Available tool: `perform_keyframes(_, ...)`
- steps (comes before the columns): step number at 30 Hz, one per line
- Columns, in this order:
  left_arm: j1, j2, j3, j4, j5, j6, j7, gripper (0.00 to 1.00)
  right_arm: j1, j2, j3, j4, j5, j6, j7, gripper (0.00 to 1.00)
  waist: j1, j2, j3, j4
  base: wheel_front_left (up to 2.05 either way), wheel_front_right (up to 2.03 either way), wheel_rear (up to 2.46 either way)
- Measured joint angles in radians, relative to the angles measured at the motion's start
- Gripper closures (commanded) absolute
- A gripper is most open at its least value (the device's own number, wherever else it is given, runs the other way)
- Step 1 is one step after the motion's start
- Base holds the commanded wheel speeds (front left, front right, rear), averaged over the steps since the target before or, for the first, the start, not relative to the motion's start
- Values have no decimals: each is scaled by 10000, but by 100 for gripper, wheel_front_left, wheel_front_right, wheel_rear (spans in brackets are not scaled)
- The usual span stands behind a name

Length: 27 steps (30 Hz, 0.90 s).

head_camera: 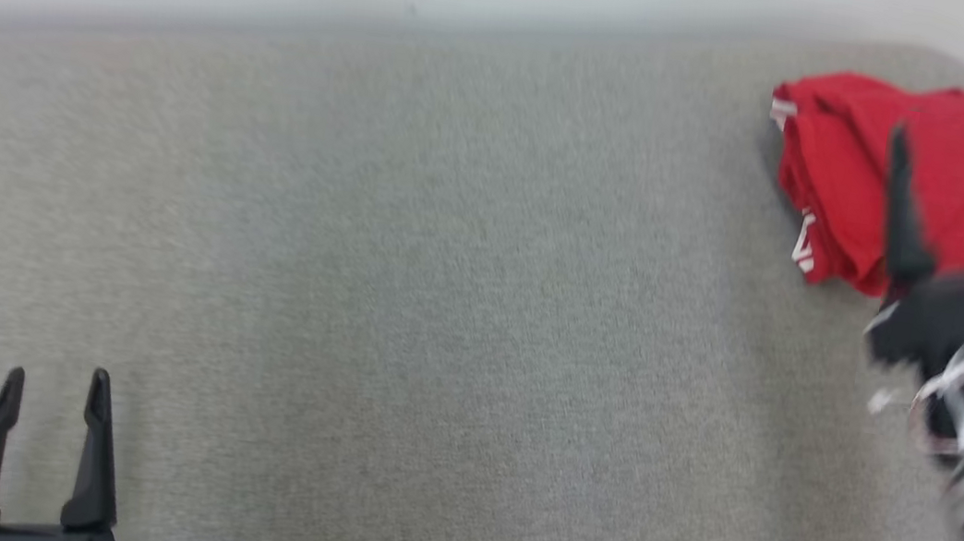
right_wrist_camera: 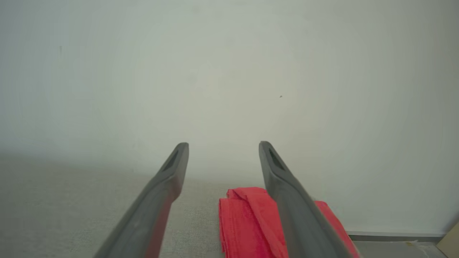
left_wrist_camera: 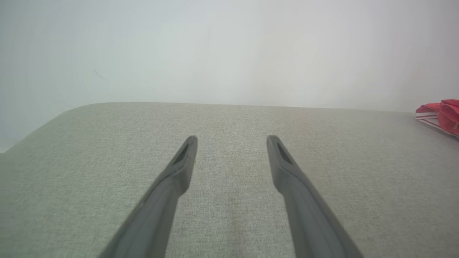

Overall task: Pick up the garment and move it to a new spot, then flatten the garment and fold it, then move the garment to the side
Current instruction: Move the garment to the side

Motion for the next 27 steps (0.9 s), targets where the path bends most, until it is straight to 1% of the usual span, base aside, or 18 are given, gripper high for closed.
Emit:
perform_keyframes(4,105,-121,6,81,50,-71,0,0,1357,566,-408,-884,-75,0,-6,0,0,-1,-454,175,0,0,0)
perform_keyframes(11,184,-251,-44,205,113,-96,-2,0,3317,1256,-945,-2031,-182,0,-6,0,1,0,-1059,569,0,0,0)
perform_keyframes(16,304,-345,-105,307,174,-134,0,0,4390,1624,-1181,-2562,-234,0,10,0,1,-1,-1437,851,0,0,0)
perform_keyframes(17,304,-345,-105,307,174,-134,0,0,4390,1624,-1181,-2562,-234,0,10,0,1,-1,-1437,851,0,0,0)
perform_keyframes(21,391,-391,-134,430,186,-167,0,0,5187,2057,-1434,-2805,-232,0,56,0,1,-1,-1743,1051,0,0,0)
perform_keyframes(27,511,-464,-224,621,186,-173,0,0,6060,2504,-1739,-3133,-316,0,136,0,2,-1,-2064,1378,0,0,0)
